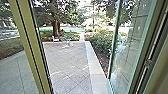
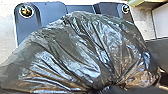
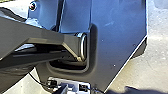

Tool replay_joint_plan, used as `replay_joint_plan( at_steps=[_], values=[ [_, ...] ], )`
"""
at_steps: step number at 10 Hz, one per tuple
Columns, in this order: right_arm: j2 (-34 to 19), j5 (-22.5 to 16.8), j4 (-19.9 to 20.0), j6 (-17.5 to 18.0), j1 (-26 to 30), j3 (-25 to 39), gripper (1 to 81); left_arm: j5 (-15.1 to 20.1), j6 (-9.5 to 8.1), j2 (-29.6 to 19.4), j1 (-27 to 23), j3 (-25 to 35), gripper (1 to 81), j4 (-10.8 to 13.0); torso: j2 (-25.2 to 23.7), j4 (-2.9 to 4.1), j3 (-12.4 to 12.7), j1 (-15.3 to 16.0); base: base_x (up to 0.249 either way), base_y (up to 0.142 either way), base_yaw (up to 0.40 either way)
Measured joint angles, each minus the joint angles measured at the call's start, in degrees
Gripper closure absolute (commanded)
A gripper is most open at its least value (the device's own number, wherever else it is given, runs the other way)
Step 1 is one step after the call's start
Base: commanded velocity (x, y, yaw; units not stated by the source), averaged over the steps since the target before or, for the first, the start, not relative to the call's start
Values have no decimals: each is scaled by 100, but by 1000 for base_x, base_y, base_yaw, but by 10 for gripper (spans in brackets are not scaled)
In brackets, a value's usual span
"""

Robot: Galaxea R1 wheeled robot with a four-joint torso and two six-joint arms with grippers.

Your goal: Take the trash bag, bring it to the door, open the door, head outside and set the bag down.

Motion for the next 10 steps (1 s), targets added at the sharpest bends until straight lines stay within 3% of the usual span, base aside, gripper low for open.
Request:
replay_joint_plan(
  at_steps=[5, 10],
  values=[
    [2, 5, 0, -1, 0, 0, 10, 2, 0, 0, 0, -2, 811, 13, 0, 0, 0, 0, 0, -106, 0],
    [28, 9, -1, -4, 0, -9, 10, 2, 0, 15, 0, -2, 811, 16, 0, 0, 0, 0, 0, -57, 0]
  ],
)
